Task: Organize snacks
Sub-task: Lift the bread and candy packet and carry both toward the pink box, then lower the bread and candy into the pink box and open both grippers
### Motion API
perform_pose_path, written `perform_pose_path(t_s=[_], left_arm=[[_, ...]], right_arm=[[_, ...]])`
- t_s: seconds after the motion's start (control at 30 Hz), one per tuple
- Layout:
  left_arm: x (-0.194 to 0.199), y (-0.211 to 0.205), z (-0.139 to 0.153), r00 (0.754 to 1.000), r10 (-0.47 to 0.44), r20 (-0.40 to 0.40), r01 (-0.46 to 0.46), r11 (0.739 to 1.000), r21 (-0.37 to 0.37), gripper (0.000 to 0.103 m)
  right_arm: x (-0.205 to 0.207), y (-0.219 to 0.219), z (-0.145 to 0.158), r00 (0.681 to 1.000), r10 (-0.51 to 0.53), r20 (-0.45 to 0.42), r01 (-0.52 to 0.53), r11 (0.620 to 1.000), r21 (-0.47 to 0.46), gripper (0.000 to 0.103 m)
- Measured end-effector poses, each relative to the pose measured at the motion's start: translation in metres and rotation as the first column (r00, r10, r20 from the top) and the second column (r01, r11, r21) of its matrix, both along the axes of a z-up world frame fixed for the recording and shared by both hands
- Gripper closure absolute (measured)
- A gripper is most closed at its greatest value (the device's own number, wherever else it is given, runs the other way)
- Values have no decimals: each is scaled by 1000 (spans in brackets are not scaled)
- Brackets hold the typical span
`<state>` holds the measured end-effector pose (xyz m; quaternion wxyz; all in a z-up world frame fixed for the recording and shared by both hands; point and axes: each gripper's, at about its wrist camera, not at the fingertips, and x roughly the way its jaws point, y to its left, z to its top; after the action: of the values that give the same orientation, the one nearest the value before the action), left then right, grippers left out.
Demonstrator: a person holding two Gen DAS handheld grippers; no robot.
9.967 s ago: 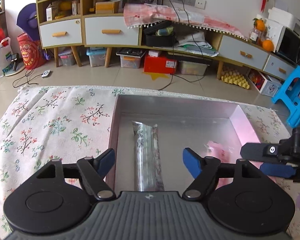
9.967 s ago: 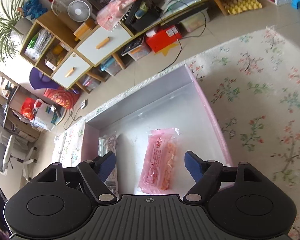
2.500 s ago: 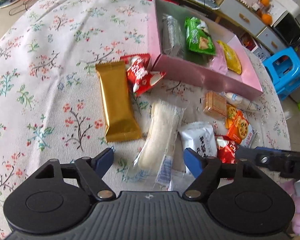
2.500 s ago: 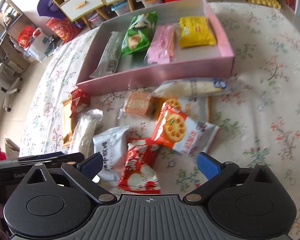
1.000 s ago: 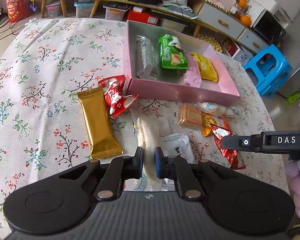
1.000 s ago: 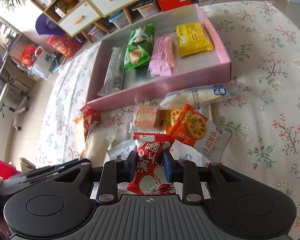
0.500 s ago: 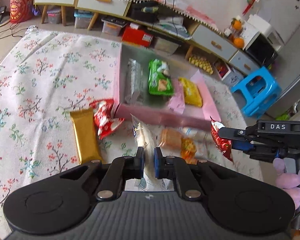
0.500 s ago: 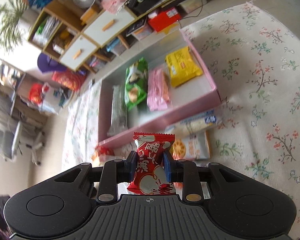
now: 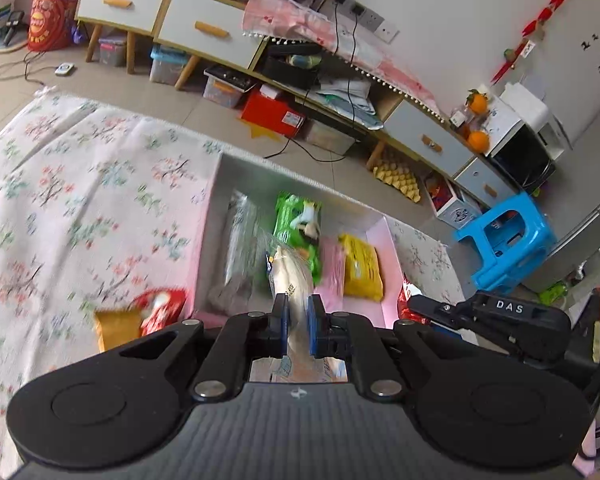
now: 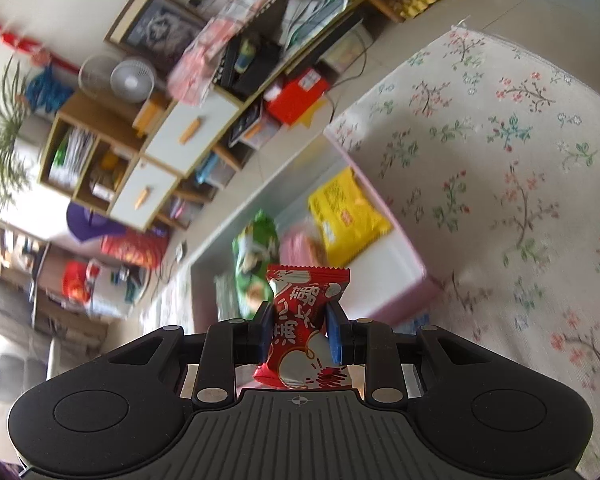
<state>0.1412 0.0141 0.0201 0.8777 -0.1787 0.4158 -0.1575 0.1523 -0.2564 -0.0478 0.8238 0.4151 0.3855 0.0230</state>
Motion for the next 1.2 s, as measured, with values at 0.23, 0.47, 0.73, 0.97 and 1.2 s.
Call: perform_pose_path(t_s=[0.23,0.47,0.73,0.97,1.2], left_arm=[[31,-24,-29,1000,-15,-6,15,994,110,95],[41,-27,-40,999,-25,-33,29,991,131,94],[43,-20,-54,996,22,-81,-8,984,179,98],[41,-20,-44,997,37,-68,-25,986,165,90],[44,-29,-44,998,52,-18,-48,981,188,77]], right_arm=[[21,-4,-21,1000,-31,2,31,999,9,76],[34,-5,-37,999,-37,-13,38,999,14,76],[36,5,-40,999,-24,-28,23,1000,-15,76],[35,6,-37,1000,-14,-18,14,999,-35,73],[33,7,-31,1000,-18,-16,17,998,-56,65]])
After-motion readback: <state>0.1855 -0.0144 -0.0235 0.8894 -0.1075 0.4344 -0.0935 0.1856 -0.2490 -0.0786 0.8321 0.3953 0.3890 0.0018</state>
